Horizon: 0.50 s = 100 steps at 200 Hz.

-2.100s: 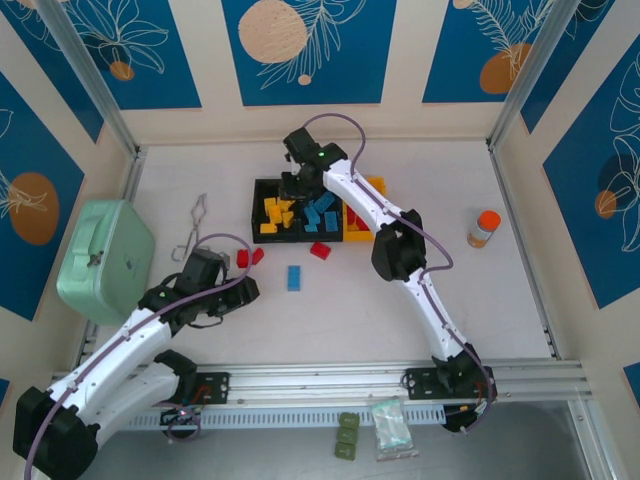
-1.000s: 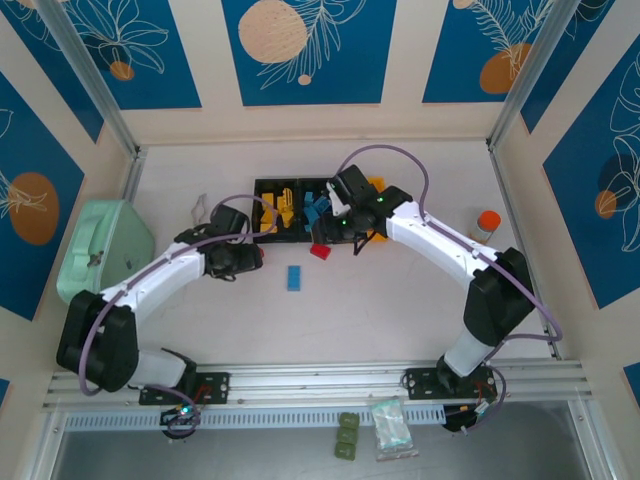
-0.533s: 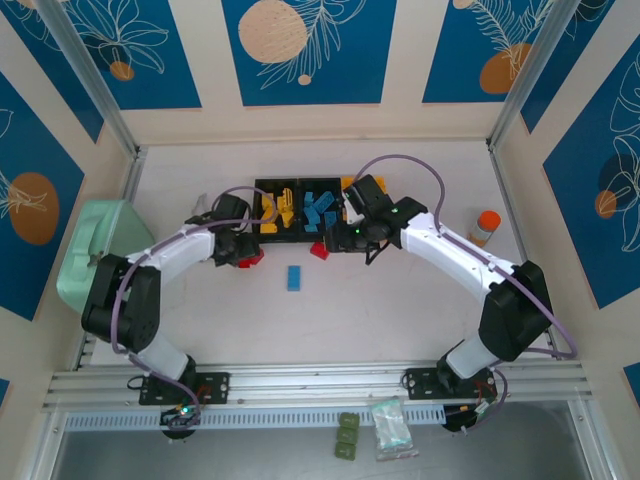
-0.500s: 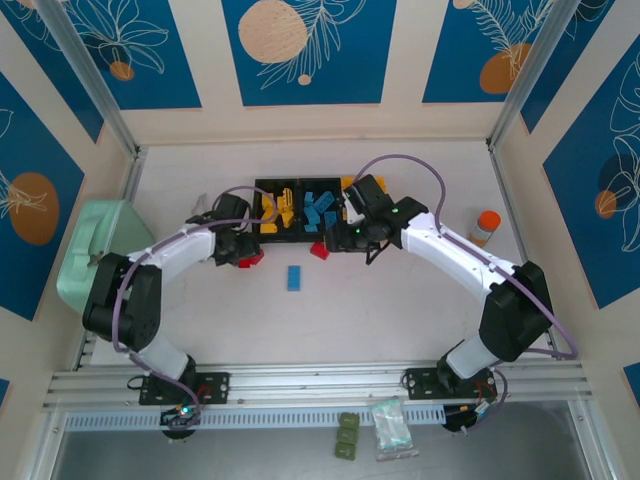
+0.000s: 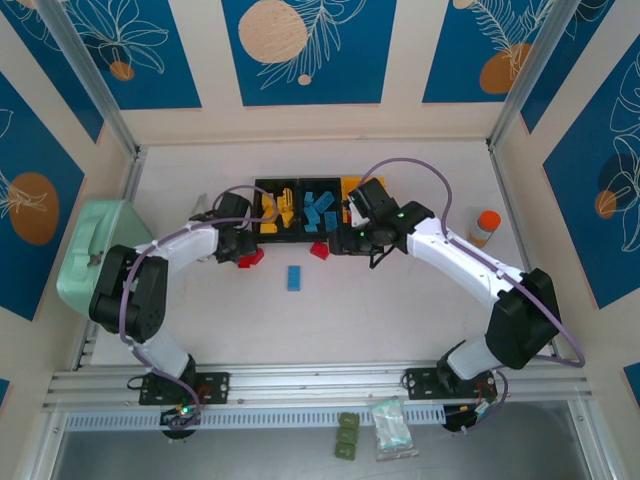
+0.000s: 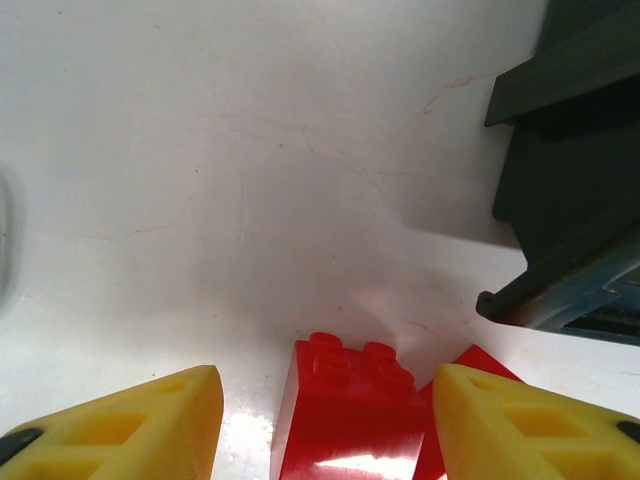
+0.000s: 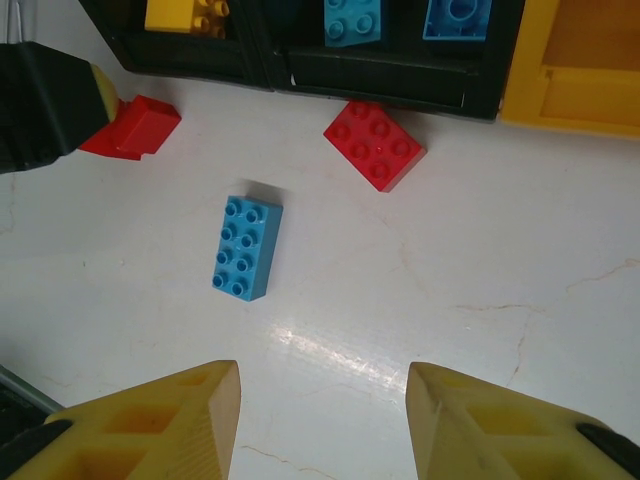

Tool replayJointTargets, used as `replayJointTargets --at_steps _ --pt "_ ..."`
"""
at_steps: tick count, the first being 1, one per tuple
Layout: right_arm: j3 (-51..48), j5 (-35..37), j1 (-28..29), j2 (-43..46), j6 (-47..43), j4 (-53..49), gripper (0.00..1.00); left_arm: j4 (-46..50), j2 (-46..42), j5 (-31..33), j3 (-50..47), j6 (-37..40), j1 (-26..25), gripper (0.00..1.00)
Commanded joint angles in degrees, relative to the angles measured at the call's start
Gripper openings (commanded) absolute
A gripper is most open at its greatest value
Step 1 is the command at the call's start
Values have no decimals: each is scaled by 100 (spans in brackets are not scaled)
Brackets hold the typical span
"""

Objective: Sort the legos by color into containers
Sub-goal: Pick up the lego from the middle-left of the table.

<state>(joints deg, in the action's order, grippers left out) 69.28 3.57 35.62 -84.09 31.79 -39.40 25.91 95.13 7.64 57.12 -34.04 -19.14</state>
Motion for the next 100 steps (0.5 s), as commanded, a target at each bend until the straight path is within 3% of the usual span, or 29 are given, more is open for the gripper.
replayJointTargets --at_steps 1,30,50,65,100 --pt "-99 -140 -31 126 99 17 47 -8 45 71 -141 -7 65 55" --pt "-151 -182 -25 115 150 89 48 18 -62 45 -301 -24 68 50" --pt "-182 -217 -20 126 174 133 47 10 -176 53 -419 -18 67 42" --pt "-204 -232 -11 139 185 143 47 68 -252 43 -469 2 68 29" --pt "-298 -420 22 191 171 224 47 258 -563 12 -583 -11 68 26"
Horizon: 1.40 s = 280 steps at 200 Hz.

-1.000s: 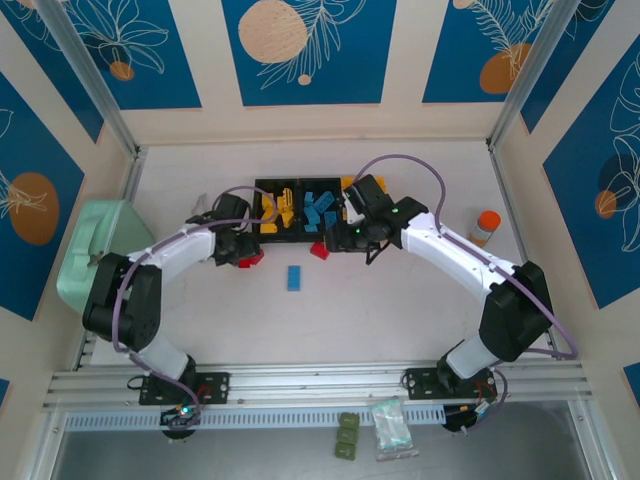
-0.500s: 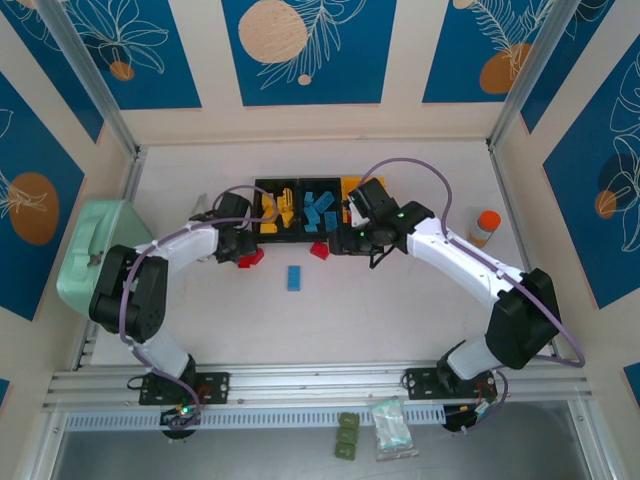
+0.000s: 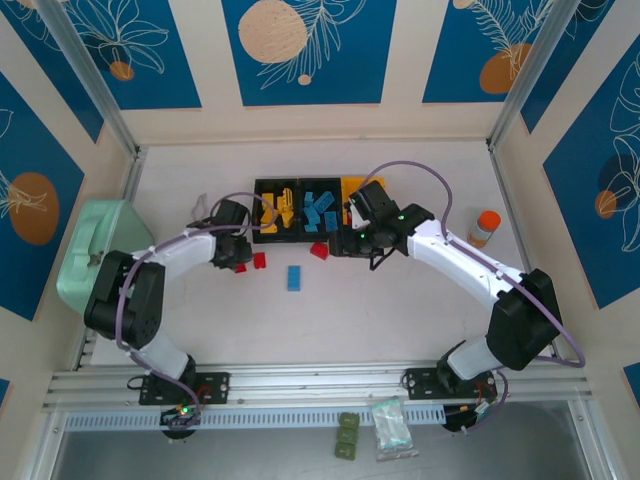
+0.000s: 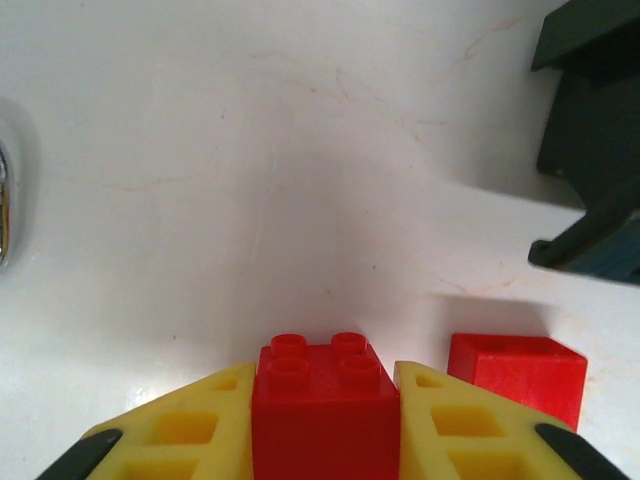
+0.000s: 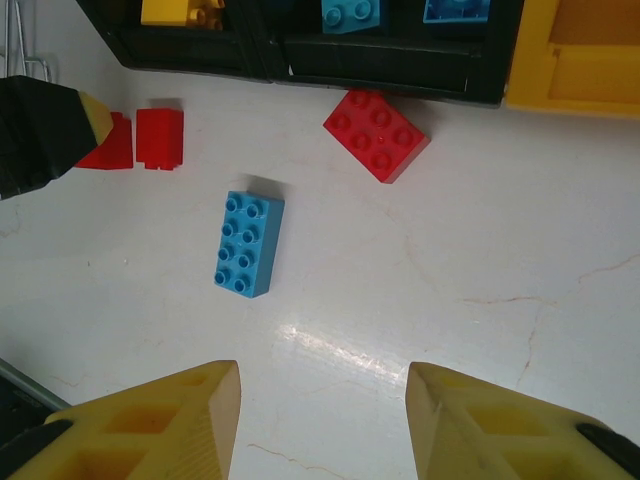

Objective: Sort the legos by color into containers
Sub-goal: Pick up the lego from the middle-left of the table, then place the lego in the container.

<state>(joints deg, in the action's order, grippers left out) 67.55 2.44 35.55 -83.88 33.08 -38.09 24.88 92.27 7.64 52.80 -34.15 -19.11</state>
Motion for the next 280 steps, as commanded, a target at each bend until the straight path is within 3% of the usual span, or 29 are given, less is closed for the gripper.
replayJointTargets --at_steps 1,75,123,182,280 --pt "-126 -319 30 169 37 96 47 364 -292 11 -153 -2 66 26" --pt "-666 -1281 127 607 -192 664 48 950 -1137 -368 13 54 57 20" --pt "-958 -1206 -31 1017 -215 617 48 1055 -1223 -794 431 -122 -132 20" --pt "-1448 -1290 -581 1596 -118 636 48 1044 -465 -747 1486 -305 -909 20" --pt "-1878 -1193 -1188 2205 51 541 48 1332 1291 -947 3780 -162 -1424 19"
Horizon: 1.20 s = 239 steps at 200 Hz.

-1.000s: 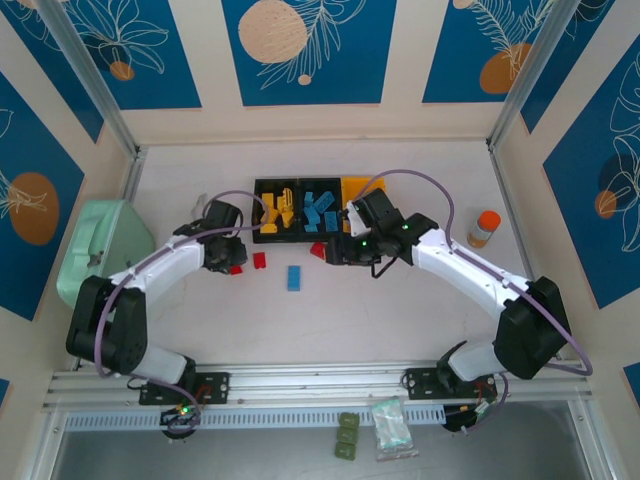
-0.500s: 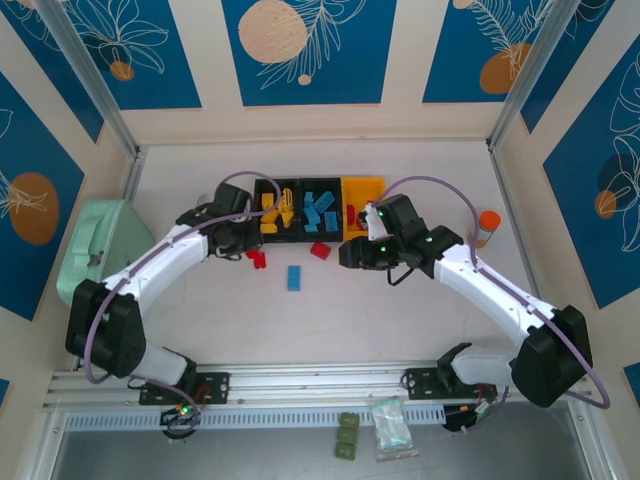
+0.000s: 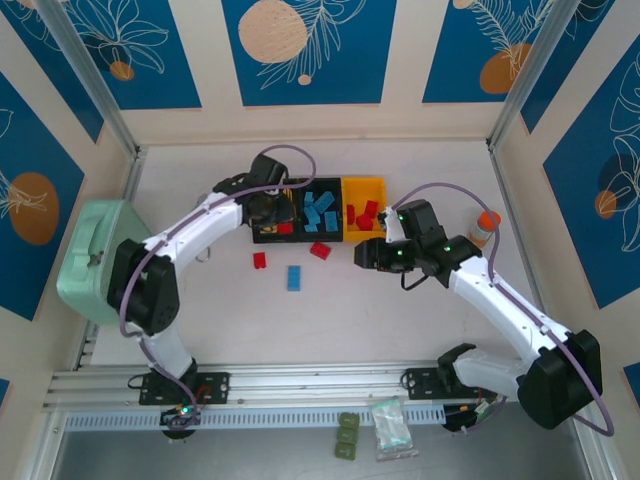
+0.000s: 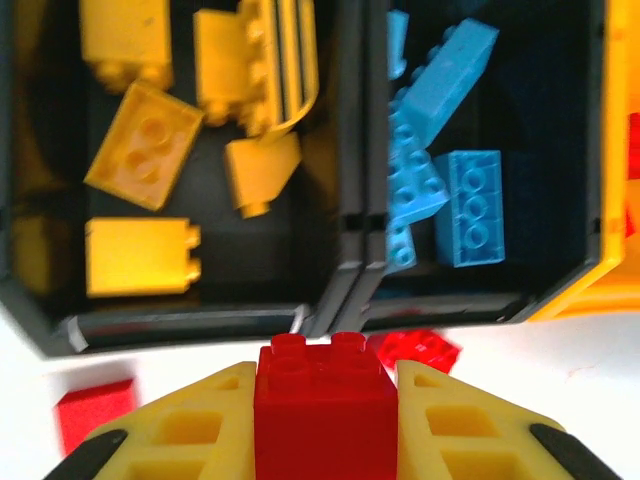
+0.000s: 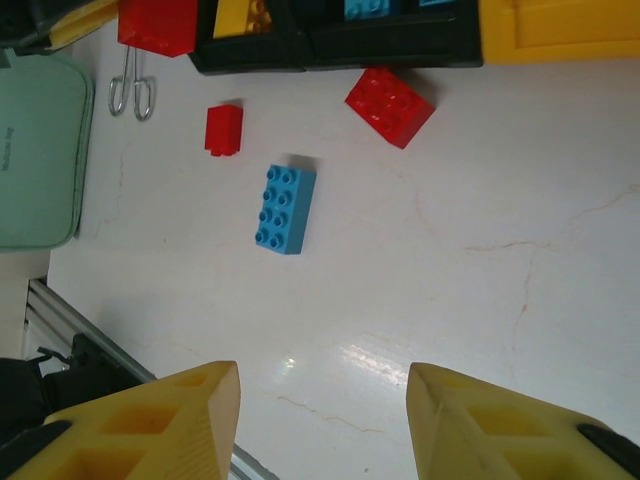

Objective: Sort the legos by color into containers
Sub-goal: Place the lego in the container.

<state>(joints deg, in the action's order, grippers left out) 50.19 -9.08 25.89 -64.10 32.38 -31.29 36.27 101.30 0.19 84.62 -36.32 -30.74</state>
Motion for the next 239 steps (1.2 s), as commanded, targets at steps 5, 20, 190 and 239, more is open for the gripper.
replayJointTargets --at_steps 5,20,190,239 --pt "-170 -41 -276 262 131 -158 48 212 494 -218 728 54 -305 19" --pt "-234 -32 -457 356 157 -242 48 280 816 -268 1155 54 -435 19" --pt "-968 -541 -1549 1127 164 -440 48 1058 4464 -236 6153 334 -977 31" --pt "-981 -673 -1600 1028 204 -305 48 1066 4381 -319 6195 395 -1008 52"
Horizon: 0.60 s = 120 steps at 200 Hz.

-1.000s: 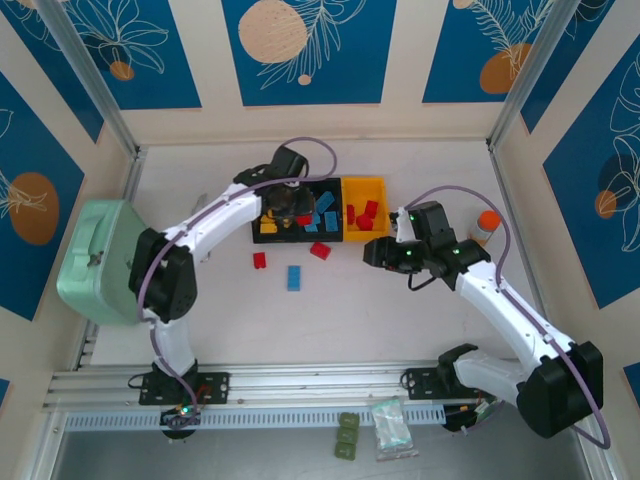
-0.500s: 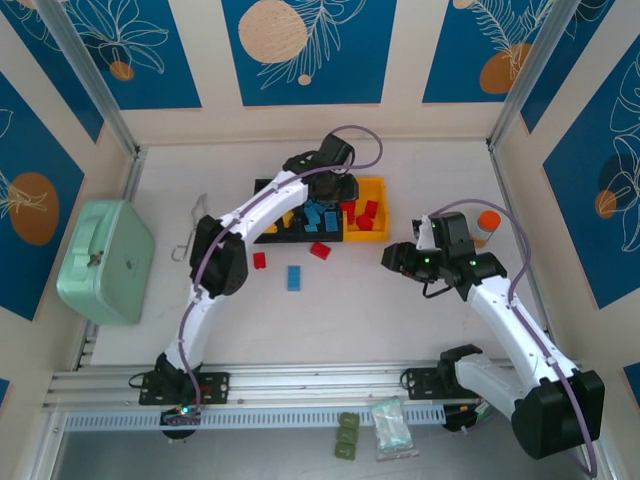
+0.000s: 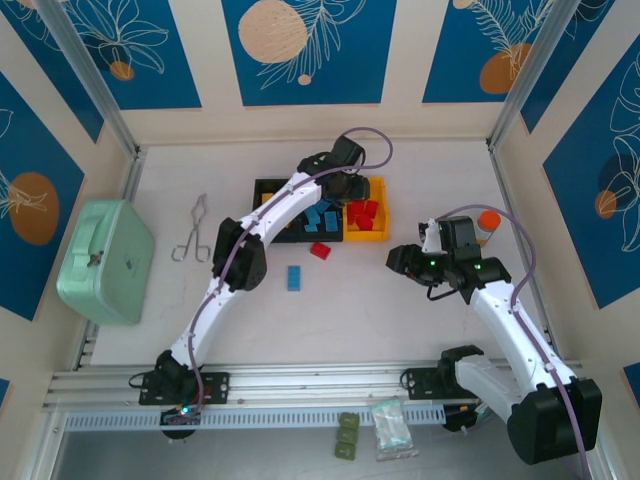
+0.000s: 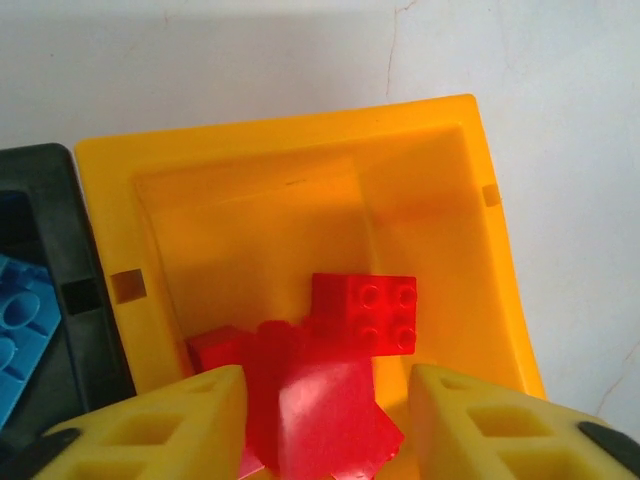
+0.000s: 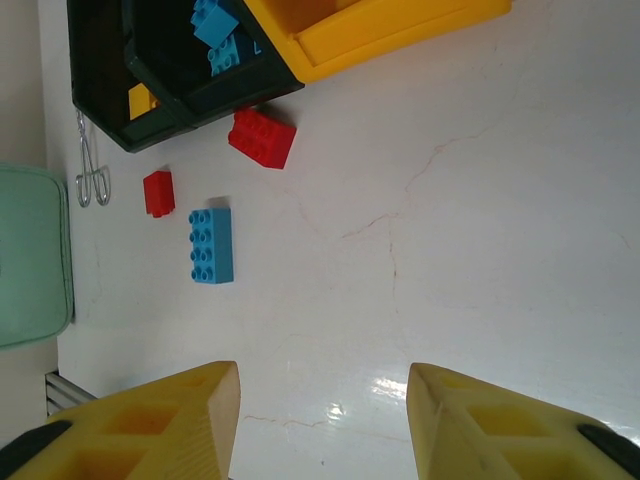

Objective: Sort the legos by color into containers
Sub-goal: Place the lego in the container.

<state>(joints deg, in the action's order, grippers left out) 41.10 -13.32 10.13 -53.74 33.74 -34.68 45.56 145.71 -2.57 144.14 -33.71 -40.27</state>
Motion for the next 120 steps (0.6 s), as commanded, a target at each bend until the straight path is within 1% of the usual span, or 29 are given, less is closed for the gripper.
replayJointTargets --at_steps 1,38,59,75,86,120 --pt "-69 -254 -27 -7 66 33 48 142 -64 -43 245 136 -57 52" --pt "-62 -275 44 -49 101 127 48 291 -512 -72 179 299 -102 52" --pt "6 -129 239 -98 96 102 48 234 -1027 -153 -330 386 -151 53" --pt "109 59 473 -147 76 79 48 -27 -1647 -182 -1183 425 -167 54" --pt "173 206 666 -191 63 84 48 -291 -2168 -209 -1956 420 -166 54" --pt "369 305 1011 -475 41 214 49 -790 -3554 -160 -4034 394 -165 58"
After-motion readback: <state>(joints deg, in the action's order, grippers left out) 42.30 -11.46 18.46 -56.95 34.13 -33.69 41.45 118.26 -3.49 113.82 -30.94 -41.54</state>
